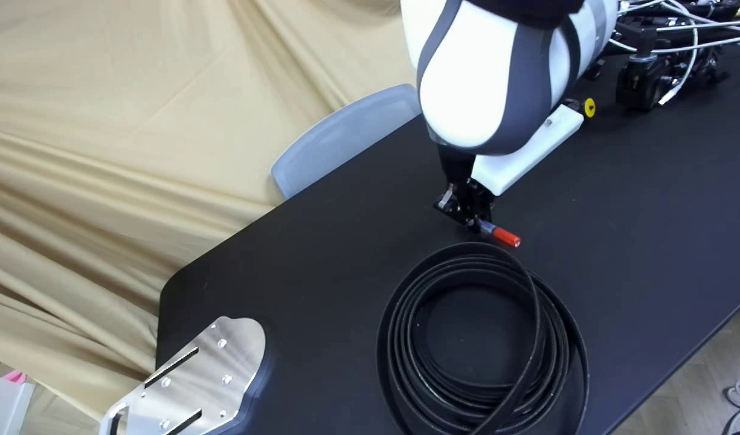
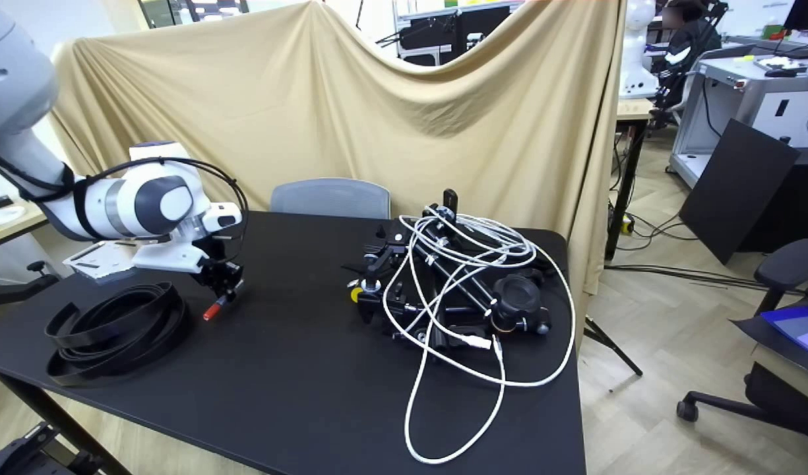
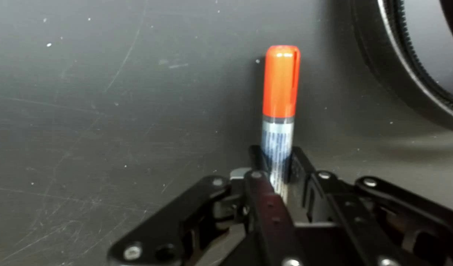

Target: Pick up the pen from the table and move it slightly to the left.

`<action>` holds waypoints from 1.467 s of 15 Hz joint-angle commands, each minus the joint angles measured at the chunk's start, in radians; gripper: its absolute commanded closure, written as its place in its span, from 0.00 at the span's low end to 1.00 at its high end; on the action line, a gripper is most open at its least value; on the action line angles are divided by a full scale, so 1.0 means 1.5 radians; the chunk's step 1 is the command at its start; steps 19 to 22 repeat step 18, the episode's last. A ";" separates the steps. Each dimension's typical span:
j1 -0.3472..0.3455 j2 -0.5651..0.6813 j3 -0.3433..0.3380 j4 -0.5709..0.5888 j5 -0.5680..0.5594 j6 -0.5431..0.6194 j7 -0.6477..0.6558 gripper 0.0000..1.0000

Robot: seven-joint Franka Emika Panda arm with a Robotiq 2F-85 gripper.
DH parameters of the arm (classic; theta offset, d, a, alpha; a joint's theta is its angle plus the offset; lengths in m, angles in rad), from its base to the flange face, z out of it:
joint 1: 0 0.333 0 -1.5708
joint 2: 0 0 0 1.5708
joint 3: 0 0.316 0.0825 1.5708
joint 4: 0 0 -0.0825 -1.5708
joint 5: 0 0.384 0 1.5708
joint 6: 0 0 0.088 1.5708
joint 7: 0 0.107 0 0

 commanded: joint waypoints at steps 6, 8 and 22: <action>0.003 -0.017 -0.002 -0.024 0.005 0.010 0.017 0.25; 0.004 -0.023 -0.004 -0.025 0.003 0.010 0.017 0.12; -0.006 -0.089 0.003 -0.017 0.039 -0.120 0.057 0.00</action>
